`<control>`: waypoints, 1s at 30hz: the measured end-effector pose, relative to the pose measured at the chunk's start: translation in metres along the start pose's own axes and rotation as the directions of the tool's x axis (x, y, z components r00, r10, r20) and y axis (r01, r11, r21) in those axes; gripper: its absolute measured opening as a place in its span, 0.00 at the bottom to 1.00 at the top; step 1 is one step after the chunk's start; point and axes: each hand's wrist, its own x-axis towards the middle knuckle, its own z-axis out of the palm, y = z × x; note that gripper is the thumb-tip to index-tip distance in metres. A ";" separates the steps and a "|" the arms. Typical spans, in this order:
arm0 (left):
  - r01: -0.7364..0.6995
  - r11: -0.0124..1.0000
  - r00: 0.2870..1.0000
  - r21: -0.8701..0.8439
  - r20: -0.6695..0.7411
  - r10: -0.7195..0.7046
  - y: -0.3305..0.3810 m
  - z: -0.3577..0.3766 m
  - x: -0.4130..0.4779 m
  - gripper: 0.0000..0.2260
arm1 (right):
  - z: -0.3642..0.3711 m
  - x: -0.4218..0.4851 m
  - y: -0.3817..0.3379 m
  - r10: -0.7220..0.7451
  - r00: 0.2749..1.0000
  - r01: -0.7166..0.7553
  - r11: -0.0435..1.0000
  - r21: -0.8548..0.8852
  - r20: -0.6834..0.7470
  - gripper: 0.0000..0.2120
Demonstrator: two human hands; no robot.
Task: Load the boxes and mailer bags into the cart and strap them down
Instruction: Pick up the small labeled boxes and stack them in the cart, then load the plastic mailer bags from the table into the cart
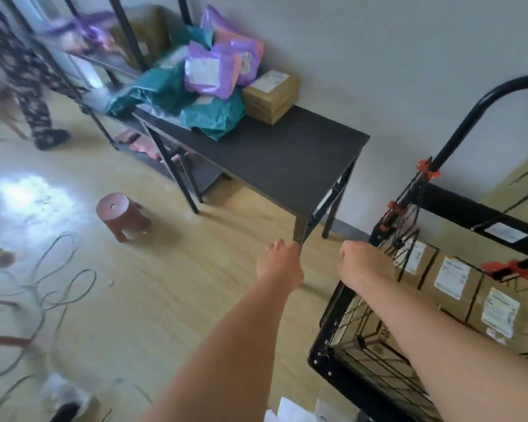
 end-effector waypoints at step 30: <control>0.053 0.998 0.989 -0.023 -0.135 -0.056 -0.176 -0.195 0.199 0.23 | -0.099 0.220 -0.266 -0.200 0.979 0.194 0.972 0.133 0.029 0.09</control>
